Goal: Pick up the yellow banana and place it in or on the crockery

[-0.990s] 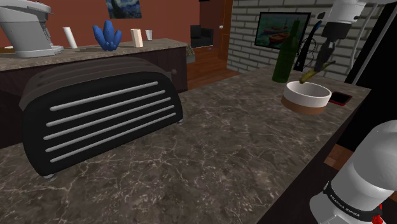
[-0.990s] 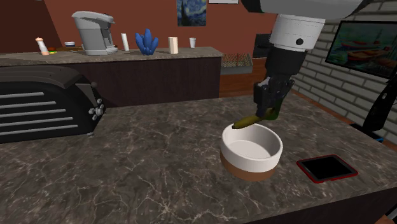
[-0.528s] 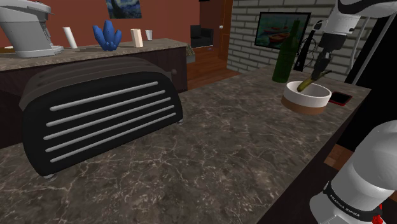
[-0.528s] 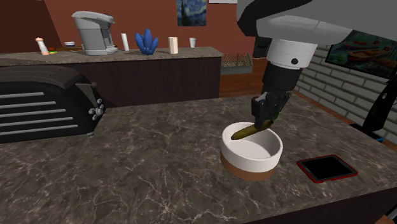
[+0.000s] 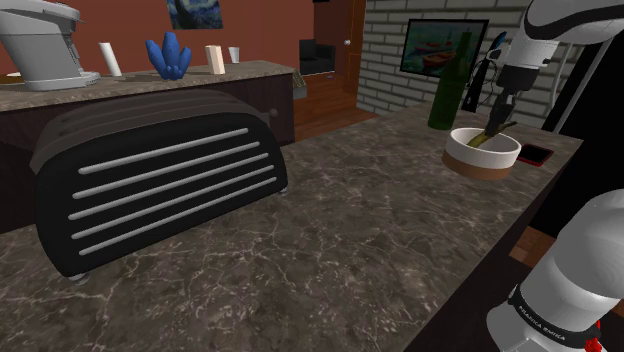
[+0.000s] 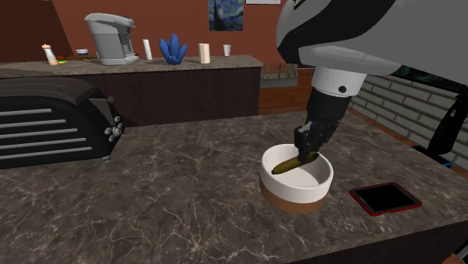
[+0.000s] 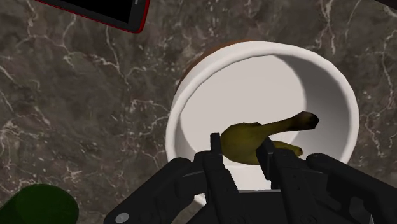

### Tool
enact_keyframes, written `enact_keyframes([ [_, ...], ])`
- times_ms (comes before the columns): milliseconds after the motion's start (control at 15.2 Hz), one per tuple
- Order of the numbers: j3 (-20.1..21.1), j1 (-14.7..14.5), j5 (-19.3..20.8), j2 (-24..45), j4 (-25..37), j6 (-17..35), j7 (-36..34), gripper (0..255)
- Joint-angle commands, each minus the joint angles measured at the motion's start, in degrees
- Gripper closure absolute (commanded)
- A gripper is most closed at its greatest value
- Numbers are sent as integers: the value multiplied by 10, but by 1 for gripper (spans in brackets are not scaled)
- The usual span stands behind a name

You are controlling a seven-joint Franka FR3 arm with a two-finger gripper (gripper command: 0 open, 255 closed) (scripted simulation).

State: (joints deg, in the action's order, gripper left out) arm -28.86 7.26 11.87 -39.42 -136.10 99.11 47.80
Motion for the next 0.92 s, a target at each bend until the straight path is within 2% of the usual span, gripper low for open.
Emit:
enact_keyframes([
  [0,0,0,0,0,-1,1,0,255],
  [198,0,0,0,0,-1,1,0,255],
  [264,0,0,0,0,-1,1,0,0],
  [594,0,0,0,0,-1,1,0,0],
  [858,9,-6,-10,9,77,-68,4,0],
])
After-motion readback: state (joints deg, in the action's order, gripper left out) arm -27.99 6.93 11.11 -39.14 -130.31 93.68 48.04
